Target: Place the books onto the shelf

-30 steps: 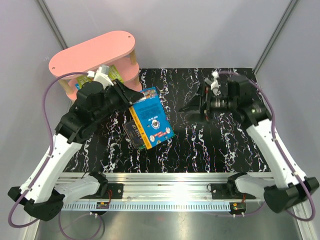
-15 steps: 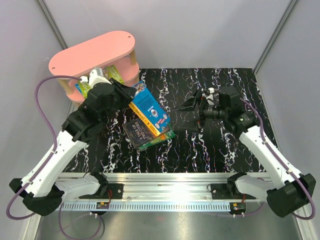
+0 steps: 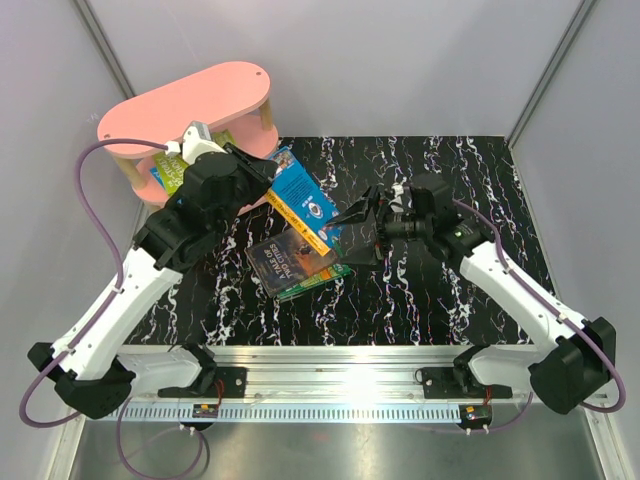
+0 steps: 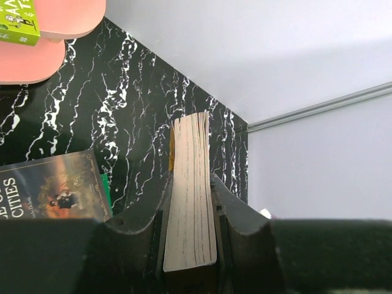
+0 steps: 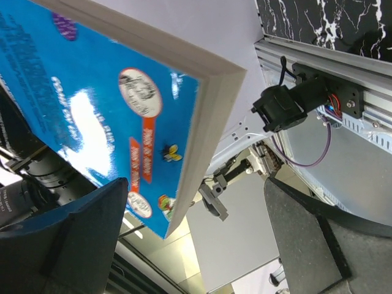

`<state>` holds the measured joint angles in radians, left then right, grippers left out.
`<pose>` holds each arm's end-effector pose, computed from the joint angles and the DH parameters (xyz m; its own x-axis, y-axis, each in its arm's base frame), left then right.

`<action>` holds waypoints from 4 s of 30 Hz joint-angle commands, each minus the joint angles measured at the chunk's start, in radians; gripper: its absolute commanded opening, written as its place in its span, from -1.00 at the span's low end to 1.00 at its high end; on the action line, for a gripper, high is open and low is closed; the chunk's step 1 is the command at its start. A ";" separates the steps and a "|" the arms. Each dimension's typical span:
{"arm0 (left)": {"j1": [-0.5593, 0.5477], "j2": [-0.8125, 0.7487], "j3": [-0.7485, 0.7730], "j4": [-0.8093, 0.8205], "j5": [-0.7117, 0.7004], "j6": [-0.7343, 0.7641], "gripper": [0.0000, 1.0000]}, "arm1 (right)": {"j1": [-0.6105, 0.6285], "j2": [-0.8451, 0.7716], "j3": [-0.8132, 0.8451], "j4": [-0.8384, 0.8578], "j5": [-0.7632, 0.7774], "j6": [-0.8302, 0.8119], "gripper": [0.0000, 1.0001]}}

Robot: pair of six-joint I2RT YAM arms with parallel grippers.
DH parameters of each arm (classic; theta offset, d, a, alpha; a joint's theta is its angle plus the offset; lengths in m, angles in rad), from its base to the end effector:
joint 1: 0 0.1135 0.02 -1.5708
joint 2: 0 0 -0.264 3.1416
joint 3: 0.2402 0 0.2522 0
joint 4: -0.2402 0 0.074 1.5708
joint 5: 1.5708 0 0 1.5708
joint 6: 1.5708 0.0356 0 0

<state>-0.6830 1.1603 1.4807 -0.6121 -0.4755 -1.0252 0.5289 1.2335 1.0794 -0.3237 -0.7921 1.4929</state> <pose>0.1883 -0.1322 0.4593 -0.3047 -0.7319 -0.6095 -0.0760 0.6566 -0.7504 0.2219 0.1590 0.3388 -0.9283 0.2685 0.2572 0.3258 0.2537 0.9108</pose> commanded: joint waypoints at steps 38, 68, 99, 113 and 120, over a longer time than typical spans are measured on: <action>-0.020 -0.379 -0.232 0.003 0.213 -0.201 -1.00 | -0.041 0.377 0.447 0.288 -0.031 -0.062 -1.00; -0.020 -0.576 -0.491 0.006 0.218 -0.162 -1.00 | -0.043 0.722 0.651 0.752 -0.190 0.208 0.05; -0.018 -0.442 -0.454 0.189 0.125 -0.113 -1.00 | 0.023 0.259 0.146 0.085 -0.015 -0.136 1.00; -0.020 -0.404 -0.460 0.257 0.202 -0.225 -1.00 | 0.089 0.299 0.163 0.159 0.103 -0.069 0.59; -0.021 -0.438 -0.485 0.265 0.218 -0.263 -1.00 | 0.089 0.376 0.303 0.129 0.155 -0.111 -0.30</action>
<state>-0.6960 0.7589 0.9657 -0.5243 -0.3077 -1.2472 0.6098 1.5803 1.2964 -0.2066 -0.7040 1.4250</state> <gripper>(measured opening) 0.259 0.420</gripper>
